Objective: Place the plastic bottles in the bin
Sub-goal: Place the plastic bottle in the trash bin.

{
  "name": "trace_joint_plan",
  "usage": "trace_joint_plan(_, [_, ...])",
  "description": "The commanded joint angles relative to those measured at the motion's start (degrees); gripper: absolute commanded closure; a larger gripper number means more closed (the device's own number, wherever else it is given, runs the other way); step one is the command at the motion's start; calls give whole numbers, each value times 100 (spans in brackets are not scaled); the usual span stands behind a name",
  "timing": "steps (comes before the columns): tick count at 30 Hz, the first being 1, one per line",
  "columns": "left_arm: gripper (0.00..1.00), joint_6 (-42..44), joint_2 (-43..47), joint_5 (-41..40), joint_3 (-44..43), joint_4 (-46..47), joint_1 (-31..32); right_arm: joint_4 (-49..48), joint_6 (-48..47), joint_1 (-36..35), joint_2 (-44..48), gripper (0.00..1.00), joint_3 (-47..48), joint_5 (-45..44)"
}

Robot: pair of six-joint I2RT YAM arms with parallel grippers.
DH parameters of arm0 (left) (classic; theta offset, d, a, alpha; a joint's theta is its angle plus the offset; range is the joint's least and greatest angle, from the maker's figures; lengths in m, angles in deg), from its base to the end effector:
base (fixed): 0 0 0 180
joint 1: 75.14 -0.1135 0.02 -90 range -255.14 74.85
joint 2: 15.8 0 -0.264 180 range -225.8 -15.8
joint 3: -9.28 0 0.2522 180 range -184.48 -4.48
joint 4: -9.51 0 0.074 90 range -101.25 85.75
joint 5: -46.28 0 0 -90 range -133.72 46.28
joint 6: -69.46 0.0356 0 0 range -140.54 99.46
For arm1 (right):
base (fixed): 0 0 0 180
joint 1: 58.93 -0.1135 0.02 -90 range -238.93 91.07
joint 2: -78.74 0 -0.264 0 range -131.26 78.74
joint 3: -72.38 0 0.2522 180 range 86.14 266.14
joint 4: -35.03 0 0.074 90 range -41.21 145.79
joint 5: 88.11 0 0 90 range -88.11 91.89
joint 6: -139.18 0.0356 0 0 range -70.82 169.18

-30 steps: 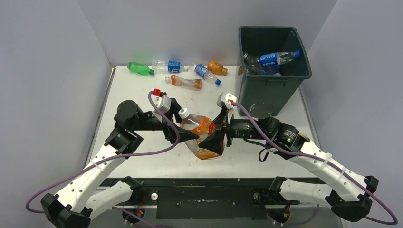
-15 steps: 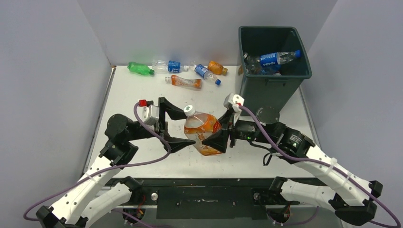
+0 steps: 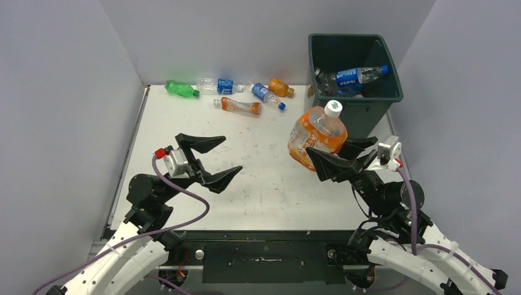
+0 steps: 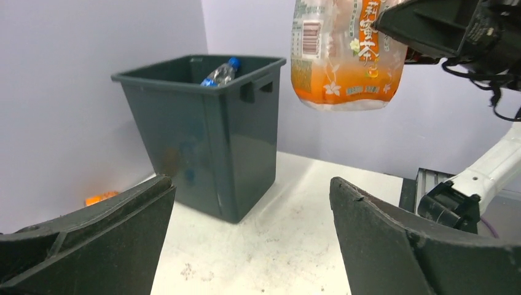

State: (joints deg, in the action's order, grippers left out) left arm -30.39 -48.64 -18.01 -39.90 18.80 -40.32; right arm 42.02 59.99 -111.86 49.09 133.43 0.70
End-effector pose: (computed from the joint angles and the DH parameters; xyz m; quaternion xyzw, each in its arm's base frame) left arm 0.1027 -0.0902 0.3735 0.2961 0.4663 -0.4232 0.7182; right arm 0.0643 0.0838 0.4208 -0.1865 0.5086 0.4390 0.7168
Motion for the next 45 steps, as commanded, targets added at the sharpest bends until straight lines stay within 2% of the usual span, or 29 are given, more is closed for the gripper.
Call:
trace_joint_plan(1, [4, -77, -183, -336, 210, 366, 32, -1040, -355, 5, 70, 61, -320, -1175])
trace_joint_plan(4, [4, -44, -214, -425, 260, 323, 81, -1268, -1063, 4, -23, 59, -94, -1806])
trace_joint_plan(7, [4, -29, -221, -620, 284, 265, 145, -707, -1782, 2, -693, 59, 803, -2565])
trace_joint_plan(9, [4, -79, -276, -708, 246, 203, 147, -793, -2190, 6, -1163, 61, 1290, -3151])
trace_joint_plan(14, [4, -124, -388, -895, 161, -9, 162, -1832, -3039, 64, -2140, 63, 1805, -3980])
trace_joint_plan(17, [4, -224, -352, -1146, 172, 15, 178, -2688, -3169, 513, -2761, 64, 1916, -4170])
trace_joint_plan(20, [4, -229, -282, -1387, 238, 36, 180, -2519, -2106, 1650, -3325, 64, 2263, -3757])
trace_joint_plan(23, [4, -185, -241, -1622, 268, -18, 260, -2286, -611, 3097, -3857, 64, 2580, -2898])
trace_joint_plan(26, [4, -159, -270, -1664, 248, -87, 341, -2512, 84, 3803, -4559, 64, 2828, -2387])
trace_joint_plan(32, [4, -75, -339, -1623, 208, -183, 398, -2273, 514, 4270, -5706, 63, 3709, -1728])
trace_joint_plan(45, [4, 434, -289, -2219, 177, -581, 585, -1186, 877, 4387, -7366, 59, 5453, -829])
